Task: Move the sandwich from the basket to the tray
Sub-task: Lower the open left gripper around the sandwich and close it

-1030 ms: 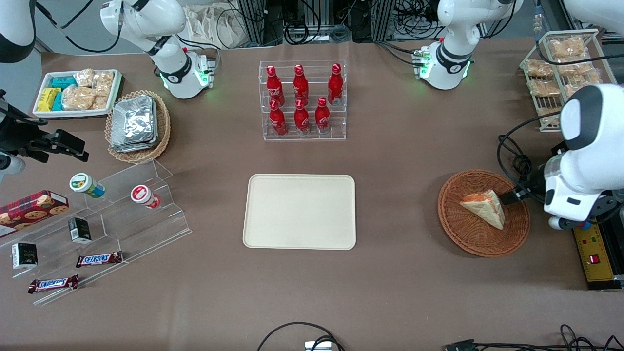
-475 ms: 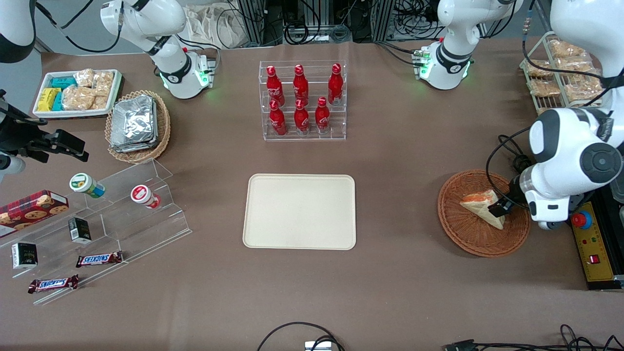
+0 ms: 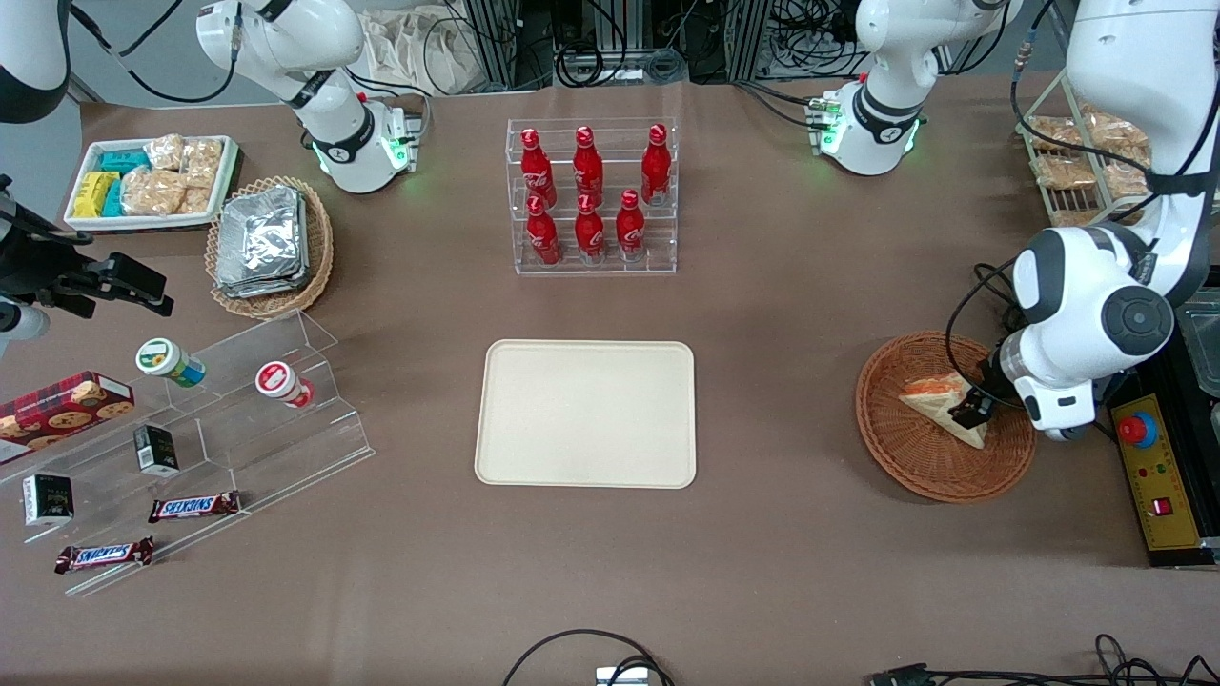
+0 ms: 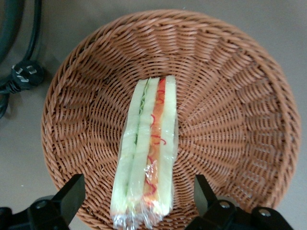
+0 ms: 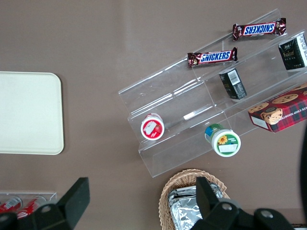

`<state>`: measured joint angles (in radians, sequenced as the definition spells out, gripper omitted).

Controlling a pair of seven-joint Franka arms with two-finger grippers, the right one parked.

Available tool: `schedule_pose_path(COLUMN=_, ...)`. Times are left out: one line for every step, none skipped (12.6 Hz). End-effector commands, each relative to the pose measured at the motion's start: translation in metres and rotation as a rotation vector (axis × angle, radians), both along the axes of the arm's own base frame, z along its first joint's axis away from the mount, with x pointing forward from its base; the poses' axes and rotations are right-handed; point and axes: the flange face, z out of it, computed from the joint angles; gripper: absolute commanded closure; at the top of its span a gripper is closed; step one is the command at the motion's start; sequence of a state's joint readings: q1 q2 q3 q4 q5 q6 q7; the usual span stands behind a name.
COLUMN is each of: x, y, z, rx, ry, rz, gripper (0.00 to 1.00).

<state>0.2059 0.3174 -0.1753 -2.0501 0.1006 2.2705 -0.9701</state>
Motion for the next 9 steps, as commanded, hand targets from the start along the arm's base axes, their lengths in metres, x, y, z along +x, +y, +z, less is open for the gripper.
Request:
schedule_pose_path(x=0.002, y=-0.001, z=-0.015, rx=0.001, ry=-0.020, rz=0.067, gripper=0.00)
schedule_pose_path(x=0.002, y=-0.002, z=-0.023, rx=-0.002, ry=-0.011, rz=0.081, gripper=0.00)
schedule_pose_path(x=0.004, y=-0.002, z=-0.028, rx=-0.006, ry=-0.010, rz=0.089, gripper=0.00)
schedule_pose_path(x=0.010, y=-0.002, z=-0.031, rx=-0.019, ry=-0.021, rz=0.120, gripper=0.00)
schedule_pose_path(x=0.018, y=-0.002, z=-0.034, rx=-0.017, ry=-0.028, rz=0.178, gripper=0.00)
schedule_pose_path(x=0.021, y=-0.005, z=-0.035, rx=-0.012, ry=-0.032, rz=0.203, gripper=0.00)
schedule_pose_path(x=0.022, y=-0.008, z=-0.034, rx=-0.010, ry=-0.034, rz=0.211, gripper=0.00)
schedule_pose_path(x=0.022, y=-0.009, z=-0.035, rx=-0.011, ry=-0.034, rz=0.210, gripper=0.01)
schedule_pose_path(x=0.022, y=-0.009, z=-0.035, rx=-0.011, ry=-0.034, rz=0.209, gripper=0.19)
